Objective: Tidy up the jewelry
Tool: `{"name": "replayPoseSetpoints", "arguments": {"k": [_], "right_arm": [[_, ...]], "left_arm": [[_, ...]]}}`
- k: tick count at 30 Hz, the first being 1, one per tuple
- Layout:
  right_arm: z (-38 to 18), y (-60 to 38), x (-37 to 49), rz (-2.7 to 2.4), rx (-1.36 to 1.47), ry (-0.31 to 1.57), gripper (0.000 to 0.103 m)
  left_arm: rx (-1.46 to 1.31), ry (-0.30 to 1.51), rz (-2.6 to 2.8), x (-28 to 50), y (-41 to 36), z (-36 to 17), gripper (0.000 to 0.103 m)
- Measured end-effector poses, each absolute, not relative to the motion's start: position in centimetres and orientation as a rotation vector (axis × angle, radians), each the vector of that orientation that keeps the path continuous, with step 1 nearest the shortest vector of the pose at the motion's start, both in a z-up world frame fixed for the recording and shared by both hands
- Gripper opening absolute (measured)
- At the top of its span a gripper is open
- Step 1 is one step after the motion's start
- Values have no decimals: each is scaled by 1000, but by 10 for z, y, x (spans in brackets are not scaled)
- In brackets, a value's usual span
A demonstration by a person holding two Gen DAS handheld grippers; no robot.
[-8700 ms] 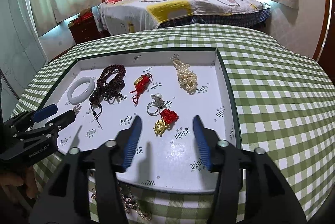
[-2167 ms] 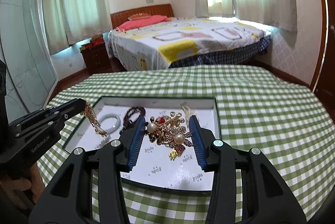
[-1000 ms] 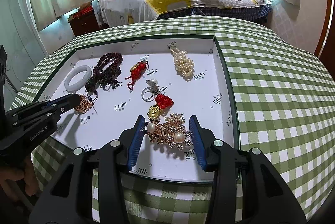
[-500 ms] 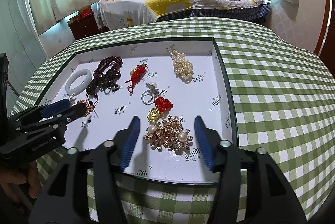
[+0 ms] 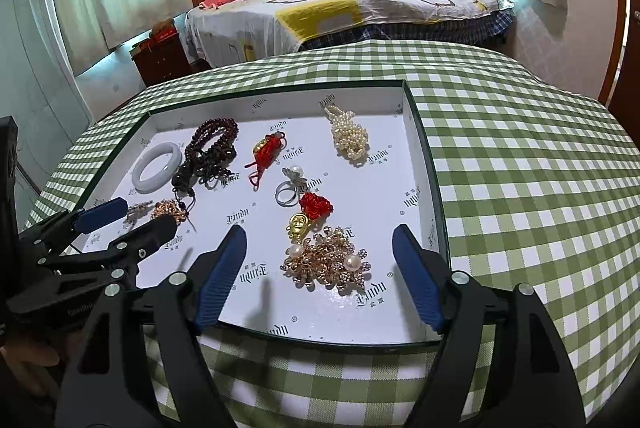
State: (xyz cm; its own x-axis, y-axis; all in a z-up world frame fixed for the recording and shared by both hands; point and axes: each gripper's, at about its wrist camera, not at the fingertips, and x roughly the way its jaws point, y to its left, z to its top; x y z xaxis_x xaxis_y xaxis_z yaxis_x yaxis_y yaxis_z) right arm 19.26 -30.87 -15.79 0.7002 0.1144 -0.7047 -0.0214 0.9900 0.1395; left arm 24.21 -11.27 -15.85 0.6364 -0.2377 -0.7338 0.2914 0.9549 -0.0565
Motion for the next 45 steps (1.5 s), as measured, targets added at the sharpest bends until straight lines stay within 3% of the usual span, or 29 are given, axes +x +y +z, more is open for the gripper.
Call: {"name": "replayPoseSetpoints", "arguments": {"k": [16, 45], "right_arm": [[-123, -298, 162, 76, 102, 731, 80], [-13, -272, 19, 125, 16, 521, 88]], "left_arm": [[46, 764, -273, 217, -97, -127, 80], [27, 517, -115, 67, -43, -14, 84]]}}
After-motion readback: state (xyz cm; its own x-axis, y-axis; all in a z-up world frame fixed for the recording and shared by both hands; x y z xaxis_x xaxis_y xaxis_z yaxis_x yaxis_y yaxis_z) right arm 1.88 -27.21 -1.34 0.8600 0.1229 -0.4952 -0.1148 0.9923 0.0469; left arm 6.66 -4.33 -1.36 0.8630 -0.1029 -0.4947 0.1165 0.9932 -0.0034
